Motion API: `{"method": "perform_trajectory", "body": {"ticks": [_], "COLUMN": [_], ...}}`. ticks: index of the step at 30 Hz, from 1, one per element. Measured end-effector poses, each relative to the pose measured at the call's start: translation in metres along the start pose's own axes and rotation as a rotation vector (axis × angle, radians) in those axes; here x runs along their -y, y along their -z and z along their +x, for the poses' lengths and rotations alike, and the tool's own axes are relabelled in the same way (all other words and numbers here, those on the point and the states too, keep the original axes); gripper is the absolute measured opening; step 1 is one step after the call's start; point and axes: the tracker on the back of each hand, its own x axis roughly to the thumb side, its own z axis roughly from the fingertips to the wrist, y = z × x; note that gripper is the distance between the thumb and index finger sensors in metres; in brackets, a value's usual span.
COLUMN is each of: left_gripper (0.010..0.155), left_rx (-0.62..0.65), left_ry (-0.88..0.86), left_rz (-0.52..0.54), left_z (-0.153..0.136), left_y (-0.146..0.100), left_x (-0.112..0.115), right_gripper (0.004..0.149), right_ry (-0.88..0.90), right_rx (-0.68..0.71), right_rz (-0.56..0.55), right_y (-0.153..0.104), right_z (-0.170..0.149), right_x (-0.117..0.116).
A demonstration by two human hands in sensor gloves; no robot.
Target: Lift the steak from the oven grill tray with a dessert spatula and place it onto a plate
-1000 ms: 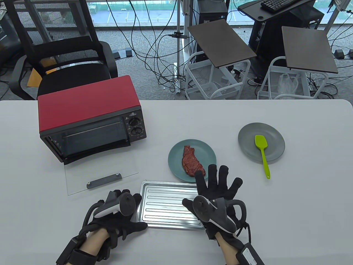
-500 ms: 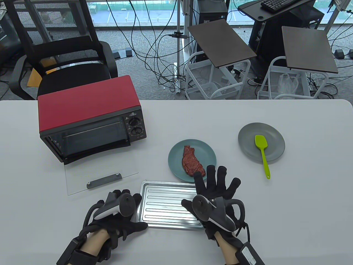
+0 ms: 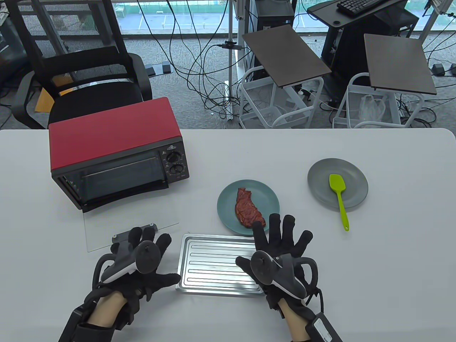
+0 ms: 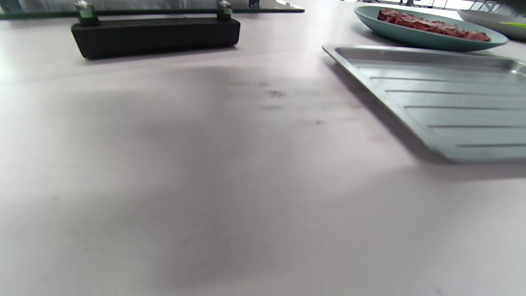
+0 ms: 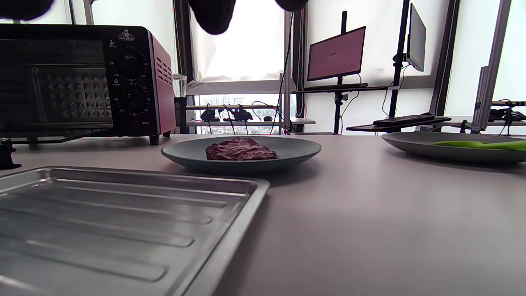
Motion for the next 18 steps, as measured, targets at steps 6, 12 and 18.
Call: {"method": "perform_trajectory", "body": {"ticks": [6,12,18], "left_gripper": [0.107,0.106,0.106], "left_rx": [-0.135,-0.257,-0.355], "left_ry": [0.100,0.093,-0.020], "left_rz": [-0.010,0.005,-0.008], "left_z": [-0.039,-0.082,-0.121], "left_y": [0.009,0.017,0.025], "left_x": [-0.010,-0.008,-0.003], "right_gripper": [0.097,0.097,0.096], "right_ry": [0.013,0.030,0.049], "right_rx": [-0.007,-0.019,-0.030], "right_rz": [0.018,0.014,0.025], "right_y": [0.000,0.000,0.002], "right_z": [-0.002,-0.005,-0.008], "right_x": [-0.001,0.000,-0.001]}}
